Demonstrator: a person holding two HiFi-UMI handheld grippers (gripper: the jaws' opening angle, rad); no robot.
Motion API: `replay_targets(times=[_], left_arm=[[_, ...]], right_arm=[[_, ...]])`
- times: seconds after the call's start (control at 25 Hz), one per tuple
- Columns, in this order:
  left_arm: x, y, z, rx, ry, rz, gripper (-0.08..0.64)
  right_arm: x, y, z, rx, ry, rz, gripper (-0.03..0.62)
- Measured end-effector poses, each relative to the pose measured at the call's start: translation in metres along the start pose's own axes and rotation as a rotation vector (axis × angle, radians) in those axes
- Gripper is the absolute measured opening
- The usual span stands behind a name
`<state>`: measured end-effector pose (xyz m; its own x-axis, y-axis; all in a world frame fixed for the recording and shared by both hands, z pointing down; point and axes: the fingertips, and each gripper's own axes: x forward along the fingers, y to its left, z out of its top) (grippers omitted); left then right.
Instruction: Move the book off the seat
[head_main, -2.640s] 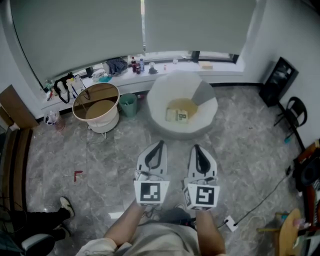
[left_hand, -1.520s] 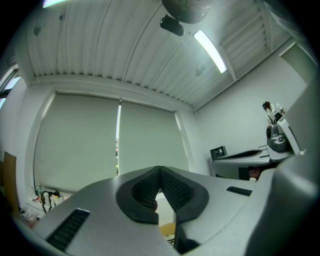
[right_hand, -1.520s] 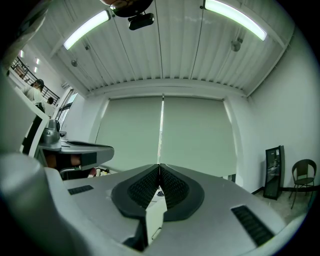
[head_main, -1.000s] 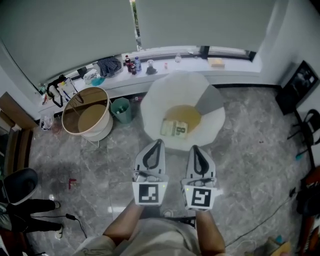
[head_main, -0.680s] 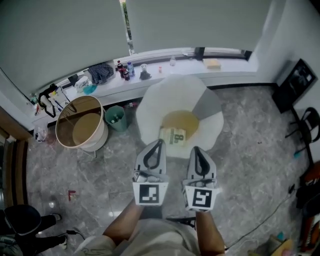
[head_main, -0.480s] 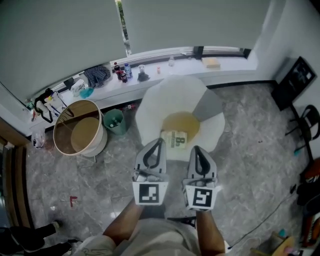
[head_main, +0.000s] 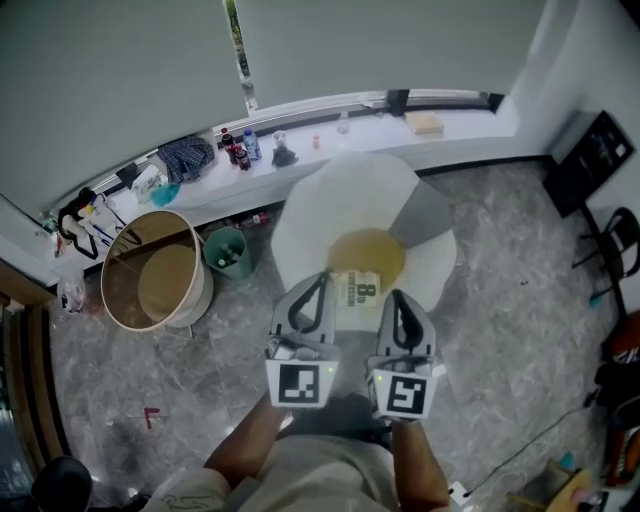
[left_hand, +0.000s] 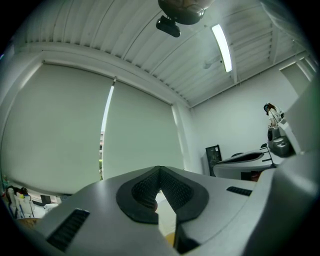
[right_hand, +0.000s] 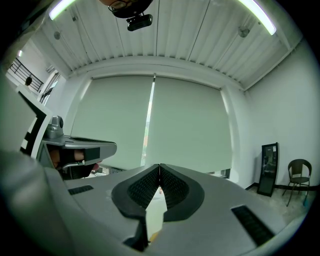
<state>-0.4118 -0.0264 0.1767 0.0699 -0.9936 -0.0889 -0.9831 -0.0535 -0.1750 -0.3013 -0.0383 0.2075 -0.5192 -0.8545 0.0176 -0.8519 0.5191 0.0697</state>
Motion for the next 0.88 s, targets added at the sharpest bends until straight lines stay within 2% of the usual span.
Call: replay_targets(times=[0.08, 0.2, 0.32, 0.48, 0.56, 0.72, 0.88], left_arm=[[0.015, 0.0, -0.003, 0.071, 0.007, -0.033, 0.002], [0.044, -0.004, -0.015, -0.009, 0.018, -0.039, 0.003], [0.083, -0.015, -0.024, -0.043, 0.025, -0.06, 0.003], [0.138, -0.034, -0.034, -0.02, 0.048, -0.135, 0.002], [0.164, -0.047, -0.042, 0.038, 0.064, -0.188, 0.002], [0.208, -0.077, -0.061, -0.019, 0.088, -0.237, 0.002], [0.236, -0.098, -0.07, -0.021, 0.114, -0.296, 0.003]], right_arm=[[0.013, -0.005, -0.004, 0.01, 0.004, -0.012, 0.006], [0.035, -0.021, -0.015, 0.018, 0.014, -0.03, 0.006], [0.06, -0.048, -0.026, 0.034, 0.016, -0.059, 0.006], [0.091, -0.091, -0.039, 0.08, 0.03, -0.118, 0.006], [0.104, -0.11, -0.047, 0.1, 0.034, -0.139, 0.006], [0.123, -0.143, -0.067, 0.148, 0.049, -0.177, 0.006], [0.131, -0.173, -0.079, 0.186, 0.071, -0.232, 0.006]])
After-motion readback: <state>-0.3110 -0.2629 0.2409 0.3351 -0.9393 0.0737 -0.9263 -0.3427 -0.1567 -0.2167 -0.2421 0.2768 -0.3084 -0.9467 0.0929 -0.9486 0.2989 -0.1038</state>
